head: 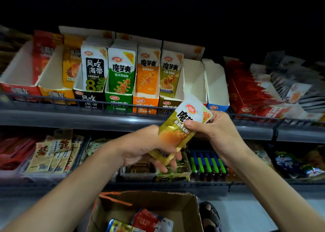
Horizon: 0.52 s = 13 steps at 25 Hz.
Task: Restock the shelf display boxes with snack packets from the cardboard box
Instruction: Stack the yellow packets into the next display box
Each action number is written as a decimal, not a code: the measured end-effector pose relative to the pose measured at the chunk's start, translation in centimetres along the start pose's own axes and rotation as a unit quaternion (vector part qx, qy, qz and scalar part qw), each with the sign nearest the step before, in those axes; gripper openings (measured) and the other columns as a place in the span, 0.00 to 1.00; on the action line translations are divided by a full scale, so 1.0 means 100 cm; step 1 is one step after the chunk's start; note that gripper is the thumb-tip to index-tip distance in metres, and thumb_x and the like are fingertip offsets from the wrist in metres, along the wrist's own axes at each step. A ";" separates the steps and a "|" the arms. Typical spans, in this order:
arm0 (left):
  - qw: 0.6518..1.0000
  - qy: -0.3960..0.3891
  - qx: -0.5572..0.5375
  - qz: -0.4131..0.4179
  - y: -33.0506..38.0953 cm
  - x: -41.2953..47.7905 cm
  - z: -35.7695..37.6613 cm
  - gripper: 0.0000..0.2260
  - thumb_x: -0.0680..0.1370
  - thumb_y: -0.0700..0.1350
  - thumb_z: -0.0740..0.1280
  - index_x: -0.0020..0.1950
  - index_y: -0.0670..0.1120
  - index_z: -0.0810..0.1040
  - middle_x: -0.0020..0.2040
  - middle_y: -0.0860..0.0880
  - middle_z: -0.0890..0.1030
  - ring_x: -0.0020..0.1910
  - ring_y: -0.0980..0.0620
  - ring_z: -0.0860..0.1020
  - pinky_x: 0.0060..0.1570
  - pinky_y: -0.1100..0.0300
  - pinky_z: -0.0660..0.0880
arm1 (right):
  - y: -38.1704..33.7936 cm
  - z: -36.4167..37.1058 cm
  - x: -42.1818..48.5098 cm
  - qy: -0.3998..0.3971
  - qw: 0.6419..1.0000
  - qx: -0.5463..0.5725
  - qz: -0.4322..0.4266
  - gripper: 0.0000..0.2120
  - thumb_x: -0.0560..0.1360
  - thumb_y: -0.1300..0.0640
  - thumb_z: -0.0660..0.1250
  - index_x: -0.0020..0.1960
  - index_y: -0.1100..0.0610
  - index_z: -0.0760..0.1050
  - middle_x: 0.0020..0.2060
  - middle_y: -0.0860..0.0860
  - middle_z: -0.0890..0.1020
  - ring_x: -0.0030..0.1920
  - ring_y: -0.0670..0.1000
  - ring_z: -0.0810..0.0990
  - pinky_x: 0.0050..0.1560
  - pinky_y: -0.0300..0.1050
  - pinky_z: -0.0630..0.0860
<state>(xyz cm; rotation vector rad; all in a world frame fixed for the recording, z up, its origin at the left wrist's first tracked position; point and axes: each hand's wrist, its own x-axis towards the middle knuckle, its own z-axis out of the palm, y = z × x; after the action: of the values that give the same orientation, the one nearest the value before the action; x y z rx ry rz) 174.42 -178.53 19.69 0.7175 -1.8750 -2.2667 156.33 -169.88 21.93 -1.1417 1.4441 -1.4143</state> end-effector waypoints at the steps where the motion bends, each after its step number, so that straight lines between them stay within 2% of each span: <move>1: 1.000 0.020 -0.010 0.021 0.007 0.002 -0.001 0.13 0.77 0.38 0.68 0.61 0.37 0.74 0.48 0.42 0.84 0.45 0.44 0.84 0.37 0.57 0.82 | -0.012 -0.001 0.005 0.011 0.999 -0.021 -0.025 0.11 0.69 0.66 0.73 0.51 0.66 0.81 0.46 0.58 0.86 0.46 0.55 0.86 0.47 0.44 0.82; 3: 0.989 0.121 -0.009 0.088 0.019 0.009 -0.003 0.13 0.77 0.39 0.69 0.60 0.40 0.76 0.47 0.44 0.85 0.47 0.46 0.84 0.39 0.58 0.82 | -0.042 -0.007 0.021 0.046 0.993 -0.066 -0.086 0.09 0.71 0.66 0.73 0.50 0.67 0.80 0.45 0.58 0.86 0.47 0.56 0.86 0.48 0.45 0.82; 4: 0.969 0.204 0.033 0.136 0.022 0.013 -0.004 0.12 0.77 0.40 0.70 0.60 0.41 0.77 0.45 0.47 0.85 0.45 0.49 0.84 0.40 0.59 0.81 | -0.056 -0.012 0.033 0.069 0.988 -0.075 -0.120 0.09 0.72 0.66 0.73 0.51 0.67 0.80 0.46 0.58 0.86 0.48 0.56 0.86 0.49 0.47 0.82; 5: 0.924 0.306 0.128 0.190 0.022 0.018 -0.009 0.11 0.76 0.41 0.70 0.59 0.44 0.79 0.44 0.51 0.84 0.44 0.52 0.83 0.40 0.60 0.80 | -0.070 -0.016 0.046 0.092 0.981 -0.071 -0.155 0.10 0.72 0.65 0.72 0.53 0.67 0.79 0.47 0.58 0.86 0.49 0.56 0.86 0.51 0.48 0.82; 6: 0.843 0.409 0.265 0.229 0.021 0.022 -0.014 0.10 0.76 0.43 0.71 0.56 0.47 0.80 0.45 0.55 0.83 0.44 0.54 0.81 0.41 0.62 0.77 | -0.081 -0.019 0.060 0.111 0.974 -0.060 -0.188 0.12 0.73 0.65 0.72 0.56 0.68 0.78 0.49 0.58 0.86 0.51 0.55 0.85 0.51 0.49 0.82; 7: 0.743 0.482 0.392 0.251 0.020 0.025 -0.017 0.10 0.75 0.45 0.72 0.56 0.50 0.80 0.47 0.56 0.81 0.46 0.55 0.78 0.43 0.62 0.73 | -0.089 -0.020 0.074 0.128 0.967 -0.056 -0.214 0.15 0.73 0.66 0.72 0.58 0.68 0.77 0.52 0.58 0.85 0.52 0.55 0.85 0.51 0.48 0.82; 8: 0.662 0.516 0.476 0.262 0.019 0.029 -0.021 0.12 0.74 0.47 0.72 0.57 0.51 0.79 0.50 0.54 0.80 0.49 0.53 0.76 0.46 0.61 0.71 | -0.092 -0.020 0.087 0.141 0.960 -0.070 -0.232 0.16 0.73 0.65 0.72 0.60 0.68 0.76 0.53 0.58 0.84 0.52 0.52 0.85 0.50 0.45 0.81; 9: 0.620 0.521 0.524 0.263 0.018 0.035 -0.025 0.14 0.73 0.49 0.73 0.58 0.51 0.80 0.52 0.51 0.79 0.52 0.50 0.74 0.49 0.58 0.71 | -0.092 -0.019 0.100 0.152 0.953 -0.098 -0.242 0.17 0.74 0.64 0.72 0.61 0.67 0.76 0.53 0.57 0.84 0.52 0.49 0.84 0.49 0.41 0.80; 11: 0.593 0.509 0.572 0.247 0.017 0.046 -0.031 0.16 0.73 0.52 0.72 0.60 0.51 0.80 0.53 0.48 0.79 0.54 0.47 0.73 0.52 0.53 0.70 | -0.084 -0.016 0.120 0.166 0.943 -0.163 -0.238 0.18 0.73 0.60 0.74 0.61 0.64 0.77 0.54 0.54 0.84 0.52 0.45 0.84 0.49 0.39 0.79; 13: 0.596 0.496 0.591 0.223 0.016 0.054 -0.035 0.13 0.75 0.55 0.69 0.58 0.53 0.82 0.52 0.49 0.81 0.52 0.47 0.74 0.52 0.52 0.68 | -0.075 -0.014 0.134 0.170 0.936 -0.219 -0.216 0.18 0.73 0.56 0.75 0.60 0.61 0.78 0.54 0.52 0.84 0.53 0.47 0.84 0.52 0.45 0.81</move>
<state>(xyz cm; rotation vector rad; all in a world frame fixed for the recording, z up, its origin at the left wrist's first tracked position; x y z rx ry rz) 170.79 -184.05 19.21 1.0470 -2.1437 0.1284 151.85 -182.09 30.13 -1.6300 1.9010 -1.7019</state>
